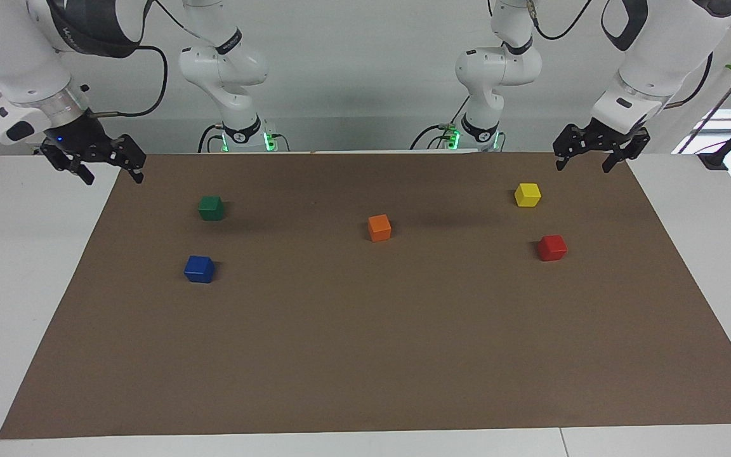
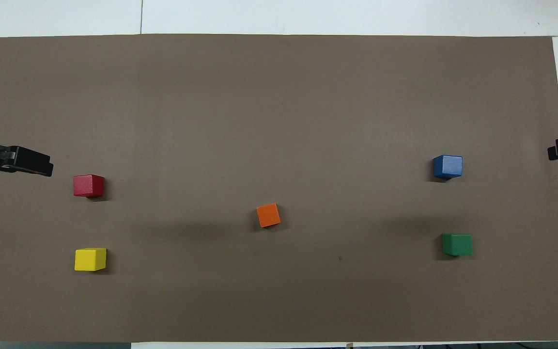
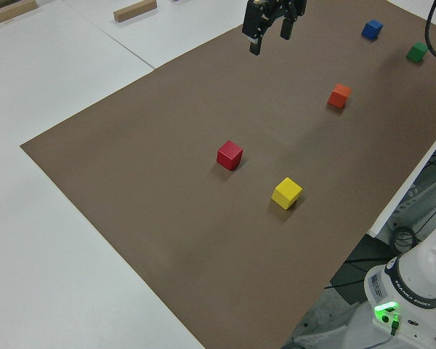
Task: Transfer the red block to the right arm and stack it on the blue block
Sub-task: 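Lower the left gripper onto the red cube and close it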
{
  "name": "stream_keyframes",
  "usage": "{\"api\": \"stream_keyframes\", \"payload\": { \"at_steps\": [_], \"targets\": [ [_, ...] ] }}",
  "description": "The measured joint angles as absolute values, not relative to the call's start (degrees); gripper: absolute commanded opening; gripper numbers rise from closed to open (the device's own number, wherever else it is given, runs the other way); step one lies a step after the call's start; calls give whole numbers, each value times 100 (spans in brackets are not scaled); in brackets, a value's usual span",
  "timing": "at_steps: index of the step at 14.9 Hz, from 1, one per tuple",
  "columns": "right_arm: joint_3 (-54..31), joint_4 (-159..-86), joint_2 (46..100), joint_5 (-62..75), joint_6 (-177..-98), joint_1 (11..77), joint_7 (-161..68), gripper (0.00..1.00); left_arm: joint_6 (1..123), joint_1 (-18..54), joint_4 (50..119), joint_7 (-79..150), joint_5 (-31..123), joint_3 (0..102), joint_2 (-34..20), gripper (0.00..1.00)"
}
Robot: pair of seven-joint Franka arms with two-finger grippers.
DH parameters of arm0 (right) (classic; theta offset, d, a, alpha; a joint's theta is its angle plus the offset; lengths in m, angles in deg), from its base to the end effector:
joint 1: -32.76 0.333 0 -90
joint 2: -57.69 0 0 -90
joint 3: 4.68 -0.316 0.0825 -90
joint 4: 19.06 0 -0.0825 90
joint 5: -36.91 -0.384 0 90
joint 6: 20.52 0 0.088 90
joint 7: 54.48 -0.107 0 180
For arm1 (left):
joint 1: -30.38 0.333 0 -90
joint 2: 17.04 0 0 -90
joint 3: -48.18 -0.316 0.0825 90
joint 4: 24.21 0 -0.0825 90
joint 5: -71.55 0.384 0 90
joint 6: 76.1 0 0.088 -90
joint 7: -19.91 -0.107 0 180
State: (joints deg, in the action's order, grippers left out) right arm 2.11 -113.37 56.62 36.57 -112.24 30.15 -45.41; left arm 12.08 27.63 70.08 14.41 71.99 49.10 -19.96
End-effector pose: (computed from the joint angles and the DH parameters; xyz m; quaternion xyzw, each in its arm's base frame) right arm 0.5424 -0.0898 0.6018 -0.9999 0.0030 0.0125 0.0062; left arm 0.5330 -0.0336 0.6144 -0.9964 0.0799 0.0279 0.0038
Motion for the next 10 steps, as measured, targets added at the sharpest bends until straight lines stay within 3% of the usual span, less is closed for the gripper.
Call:
{"api": "stream_keyframes", "payload": {
  "at_steps": [7, 10],
  "targets": [
    [211, -11337, 5662, 3657, -11224, 3015, -4541, 100, 1249, 2772, 7024, 1541, 7202, 4879, -1996, 100],
    [211, -11337, 5662, 3657, -11224, 3012, -4541, 100, 1798, 2827, 7360, 1554, 7207, 4828, -2023, 100]
  ]
}}
